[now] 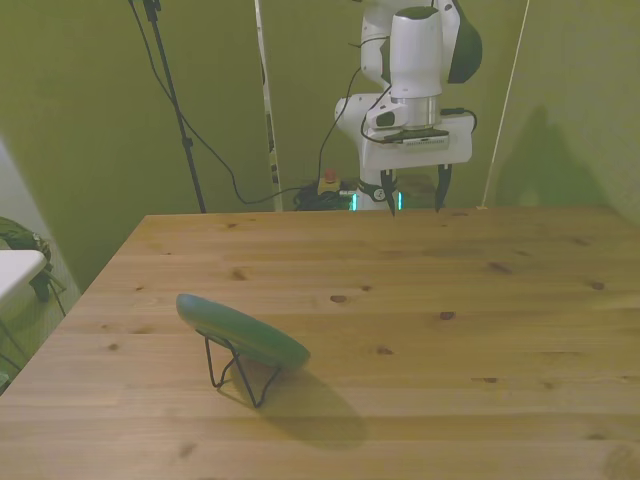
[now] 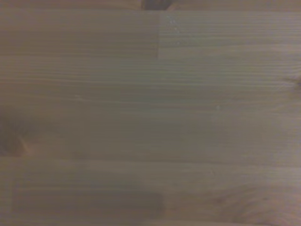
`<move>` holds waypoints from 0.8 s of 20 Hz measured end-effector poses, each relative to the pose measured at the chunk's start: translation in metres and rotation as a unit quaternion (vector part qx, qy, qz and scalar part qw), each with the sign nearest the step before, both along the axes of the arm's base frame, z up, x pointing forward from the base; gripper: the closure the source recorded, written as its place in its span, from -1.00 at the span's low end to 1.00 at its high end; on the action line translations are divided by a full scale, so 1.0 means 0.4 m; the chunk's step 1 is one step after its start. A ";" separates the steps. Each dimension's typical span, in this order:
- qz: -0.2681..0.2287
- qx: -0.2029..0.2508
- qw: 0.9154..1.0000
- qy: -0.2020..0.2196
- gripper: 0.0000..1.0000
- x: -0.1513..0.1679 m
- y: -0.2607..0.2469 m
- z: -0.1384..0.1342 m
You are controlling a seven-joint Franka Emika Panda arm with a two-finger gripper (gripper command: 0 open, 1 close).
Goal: Unload the plate
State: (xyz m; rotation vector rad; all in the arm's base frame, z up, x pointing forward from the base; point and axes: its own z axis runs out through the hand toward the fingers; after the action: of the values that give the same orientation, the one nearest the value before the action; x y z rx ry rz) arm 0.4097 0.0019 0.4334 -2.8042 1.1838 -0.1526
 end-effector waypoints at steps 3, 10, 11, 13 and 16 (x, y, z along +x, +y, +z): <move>-0.007 0.001 1.000 -0.001 -1.00 0.002 -0.014 0.003; -0.109 -0.007 0.992 -0.064 -1.00 0.036 -0.278 0.172; -0.125 -0.008 0.989 -0.073 -1.00 0.040 -0.322 0.199; -0.159 -0.007 0.983 -0.087 -1.00 0.048 -0.422 0.250; -0.195 -0.009 0.976 -0.095 -1.00 0.067 -0.582 0.306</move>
State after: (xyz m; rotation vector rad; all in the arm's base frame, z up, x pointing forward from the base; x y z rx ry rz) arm 0.4365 -0.2308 0.5556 -2.4672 1.6707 -0.4486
